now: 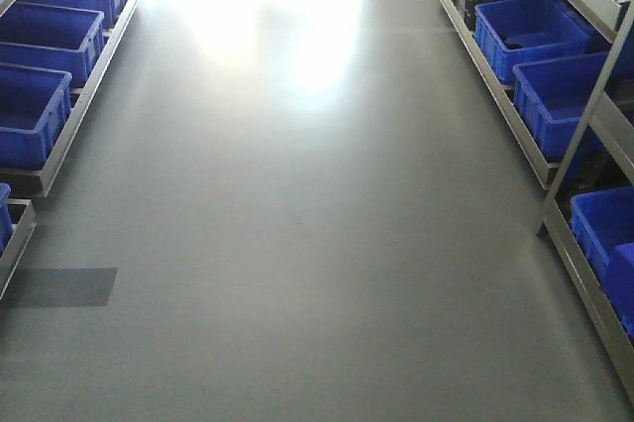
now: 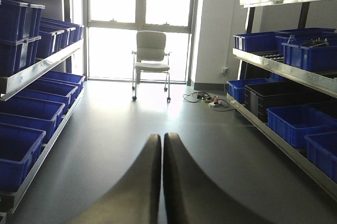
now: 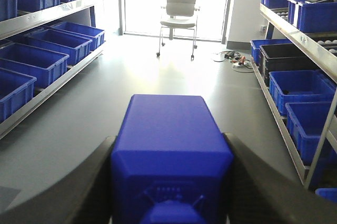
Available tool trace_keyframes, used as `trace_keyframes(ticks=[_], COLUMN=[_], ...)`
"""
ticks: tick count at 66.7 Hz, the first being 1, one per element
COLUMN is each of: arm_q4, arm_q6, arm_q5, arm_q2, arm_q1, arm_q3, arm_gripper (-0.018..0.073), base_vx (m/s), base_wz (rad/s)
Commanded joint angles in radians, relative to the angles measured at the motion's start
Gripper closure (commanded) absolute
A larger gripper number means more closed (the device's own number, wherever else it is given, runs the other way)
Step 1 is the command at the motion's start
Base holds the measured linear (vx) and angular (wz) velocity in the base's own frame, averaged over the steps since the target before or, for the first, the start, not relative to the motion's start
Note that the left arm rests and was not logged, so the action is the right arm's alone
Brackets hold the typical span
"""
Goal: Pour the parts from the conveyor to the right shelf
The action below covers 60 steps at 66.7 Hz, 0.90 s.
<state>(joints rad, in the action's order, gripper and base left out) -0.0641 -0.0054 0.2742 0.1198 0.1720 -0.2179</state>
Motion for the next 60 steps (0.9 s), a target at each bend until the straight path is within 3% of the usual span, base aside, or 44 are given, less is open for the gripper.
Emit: trace_keyframes(ticks=[1,39,60], arm_q4=[-0.005,-0.005,-0.005], arm_q6=[-0.01,-0.01,-0.01], arm_q5=[-0.08,-0.08,-0.08], arm_q2=[0.01,0.01,0.01], arm_q1=[0.001,0.001,0.001], arm_q3=[-0.029,-0.029,-0.029], arm_gripper=[0.0568,0.0568,0.0568], base_vx=[0.54,0.47,0.33], base_wz=[0.03,0.08,0.59])
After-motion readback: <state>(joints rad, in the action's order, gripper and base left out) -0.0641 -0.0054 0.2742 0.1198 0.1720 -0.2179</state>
